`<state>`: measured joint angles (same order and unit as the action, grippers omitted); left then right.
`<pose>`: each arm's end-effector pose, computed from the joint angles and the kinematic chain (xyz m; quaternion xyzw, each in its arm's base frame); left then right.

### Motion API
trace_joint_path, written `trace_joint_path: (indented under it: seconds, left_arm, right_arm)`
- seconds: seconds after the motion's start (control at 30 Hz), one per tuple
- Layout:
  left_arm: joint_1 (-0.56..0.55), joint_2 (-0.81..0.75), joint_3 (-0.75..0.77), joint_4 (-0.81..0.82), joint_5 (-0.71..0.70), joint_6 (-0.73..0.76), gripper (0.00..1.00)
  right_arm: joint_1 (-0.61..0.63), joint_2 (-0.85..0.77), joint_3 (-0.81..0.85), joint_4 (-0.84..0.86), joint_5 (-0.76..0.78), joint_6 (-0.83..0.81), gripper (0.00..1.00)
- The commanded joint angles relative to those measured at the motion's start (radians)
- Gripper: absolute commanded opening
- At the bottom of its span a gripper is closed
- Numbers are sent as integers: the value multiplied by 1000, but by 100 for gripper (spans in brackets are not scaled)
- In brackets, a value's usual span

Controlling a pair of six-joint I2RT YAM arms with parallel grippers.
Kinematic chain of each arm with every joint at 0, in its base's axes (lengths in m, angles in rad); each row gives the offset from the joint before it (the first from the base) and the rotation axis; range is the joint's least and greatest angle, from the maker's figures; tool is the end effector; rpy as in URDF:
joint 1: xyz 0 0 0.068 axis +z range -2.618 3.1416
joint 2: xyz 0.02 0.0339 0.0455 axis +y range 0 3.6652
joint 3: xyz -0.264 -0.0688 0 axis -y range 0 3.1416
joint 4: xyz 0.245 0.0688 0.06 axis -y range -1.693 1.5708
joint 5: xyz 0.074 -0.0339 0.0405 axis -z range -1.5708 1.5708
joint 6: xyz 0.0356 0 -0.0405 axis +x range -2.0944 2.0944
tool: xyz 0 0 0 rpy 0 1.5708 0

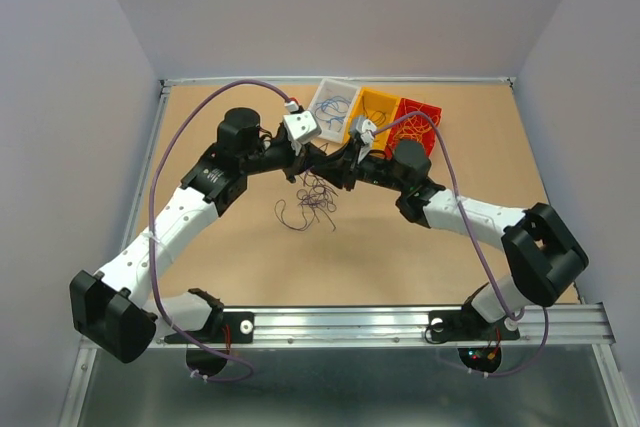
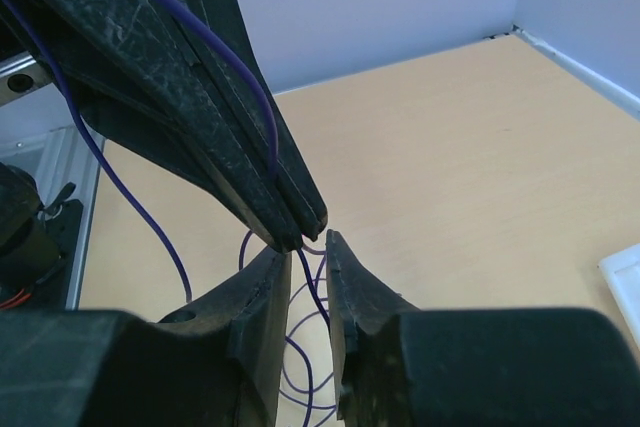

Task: Untangle the cables

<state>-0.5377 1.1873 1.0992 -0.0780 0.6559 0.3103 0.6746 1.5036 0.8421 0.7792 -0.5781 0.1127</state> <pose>0.2219 -0.1576 0.3796 0.4870 0.5730 -0.3137 0.5797 0.2499 0.2248 0.2859 -0.3813 0.5527 0.4497 0.5890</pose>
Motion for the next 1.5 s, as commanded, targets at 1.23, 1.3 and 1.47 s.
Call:
trace_joint_path:
  seconds: [1.23,1.3,1.47]
  left_arm:
    - [338,-163,-386,552,280,-123,99]
    - [334,-149,-391,593,284,-134,99]
    - [276,-92,-404,676,214,-165,99]
  right_arm:
    - [3,-66,161,111,354,238,1]
    - [3,-66,184,100,347,245,1]
    - [3,-75,268,43,359,263,1]
